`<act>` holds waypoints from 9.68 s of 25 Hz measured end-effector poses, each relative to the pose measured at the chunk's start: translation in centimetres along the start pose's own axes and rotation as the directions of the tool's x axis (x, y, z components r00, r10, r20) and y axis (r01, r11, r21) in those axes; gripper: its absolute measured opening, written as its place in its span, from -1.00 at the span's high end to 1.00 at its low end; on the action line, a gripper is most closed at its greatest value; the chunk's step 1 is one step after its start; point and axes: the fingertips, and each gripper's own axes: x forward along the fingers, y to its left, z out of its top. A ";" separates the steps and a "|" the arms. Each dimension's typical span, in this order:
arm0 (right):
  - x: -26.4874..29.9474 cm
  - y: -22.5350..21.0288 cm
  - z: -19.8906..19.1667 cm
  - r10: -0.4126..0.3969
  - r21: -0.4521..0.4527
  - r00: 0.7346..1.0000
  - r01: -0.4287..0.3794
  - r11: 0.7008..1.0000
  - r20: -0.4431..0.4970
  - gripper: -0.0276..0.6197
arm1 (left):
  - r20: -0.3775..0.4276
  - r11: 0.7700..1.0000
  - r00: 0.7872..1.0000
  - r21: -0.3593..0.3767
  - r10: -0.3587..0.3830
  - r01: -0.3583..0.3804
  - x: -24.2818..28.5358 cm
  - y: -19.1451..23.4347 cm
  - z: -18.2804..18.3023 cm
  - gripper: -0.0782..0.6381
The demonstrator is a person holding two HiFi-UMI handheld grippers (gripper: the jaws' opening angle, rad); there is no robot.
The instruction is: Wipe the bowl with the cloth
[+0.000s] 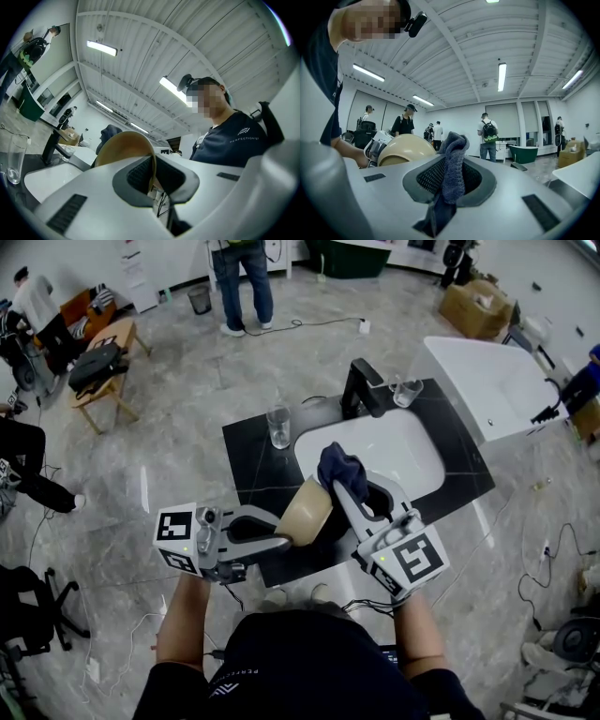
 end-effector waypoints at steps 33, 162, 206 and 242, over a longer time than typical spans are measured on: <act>0.7 2.6 -2.0 0.056 0.032 0.998 -0.055 0.998 -0.042 0.70 | 0.288 0.993 0.956 0.084 0.057 -0.084 0.5 2.3 7.2 0.74; 0.2 1.0 0.7 0.048 -0.041 0.999 -0.048 0.998 -0.009 0.70 | 0.127 0.984 0.988 0.162 -0.089 0.067 0.1 -1.2 4.8 0.73; -0.1 7.3 -1.0 0.148 -0.013 0.988 -0.149 0.989 -0.042 0.70 | 0.255 0.931 0.931 0.188 0.263 -0.314 -0.1 4.3 6.2 0.73; -0.7 3.2 1.8 -0.002 0.003 0.997 0.002 1.000 0.072 0.70 | 0.209 0.960 0.948 0.095 0.238 -0.262 -1.4 4.5 3.5 0.73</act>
